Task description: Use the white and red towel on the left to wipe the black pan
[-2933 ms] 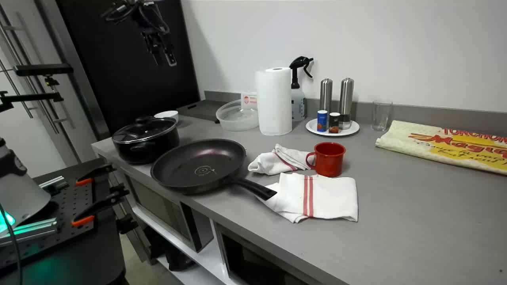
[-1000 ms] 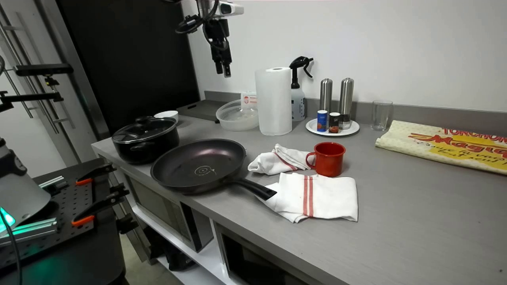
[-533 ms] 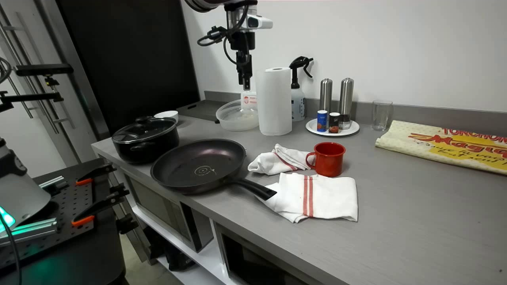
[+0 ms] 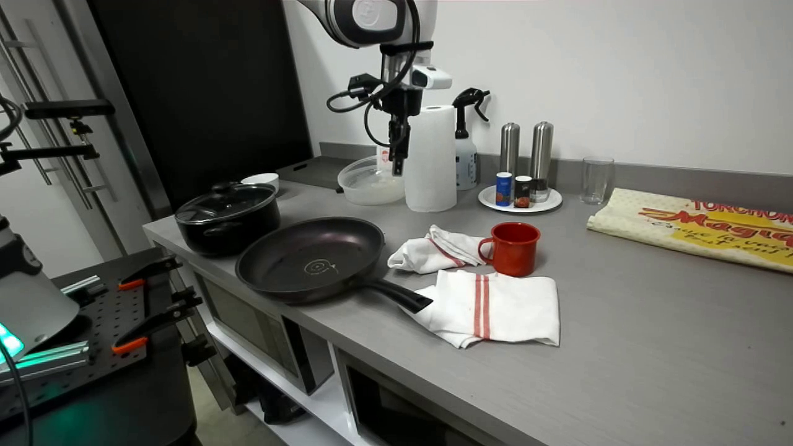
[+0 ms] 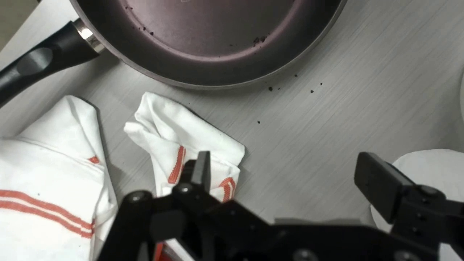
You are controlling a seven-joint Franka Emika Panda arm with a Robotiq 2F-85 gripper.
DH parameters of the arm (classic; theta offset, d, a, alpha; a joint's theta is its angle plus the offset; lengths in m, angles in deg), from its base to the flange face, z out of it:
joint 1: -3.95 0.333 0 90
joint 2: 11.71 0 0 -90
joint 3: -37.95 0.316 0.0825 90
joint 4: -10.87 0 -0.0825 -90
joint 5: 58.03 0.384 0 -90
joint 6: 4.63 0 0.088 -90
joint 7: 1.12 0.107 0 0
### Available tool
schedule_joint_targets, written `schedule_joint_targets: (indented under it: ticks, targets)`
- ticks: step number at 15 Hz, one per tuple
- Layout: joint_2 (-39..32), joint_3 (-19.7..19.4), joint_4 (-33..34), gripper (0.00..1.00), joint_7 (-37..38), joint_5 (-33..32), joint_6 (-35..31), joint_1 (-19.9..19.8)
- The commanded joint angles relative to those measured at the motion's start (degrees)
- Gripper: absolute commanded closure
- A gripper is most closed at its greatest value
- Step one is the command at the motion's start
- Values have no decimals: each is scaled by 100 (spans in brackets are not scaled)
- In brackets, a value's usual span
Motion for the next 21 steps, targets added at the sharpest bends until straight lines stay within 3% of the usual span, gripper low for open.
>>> schedule_joint_targets:
  ticks: [1,11,21]
  targets:
    - [-303,-43,243,0,3,147,67,-52]
    - [-906,-183,574,0,-61,126,15,-323]
    - [-1956,-167,1638,0,-152,84,125,-620]
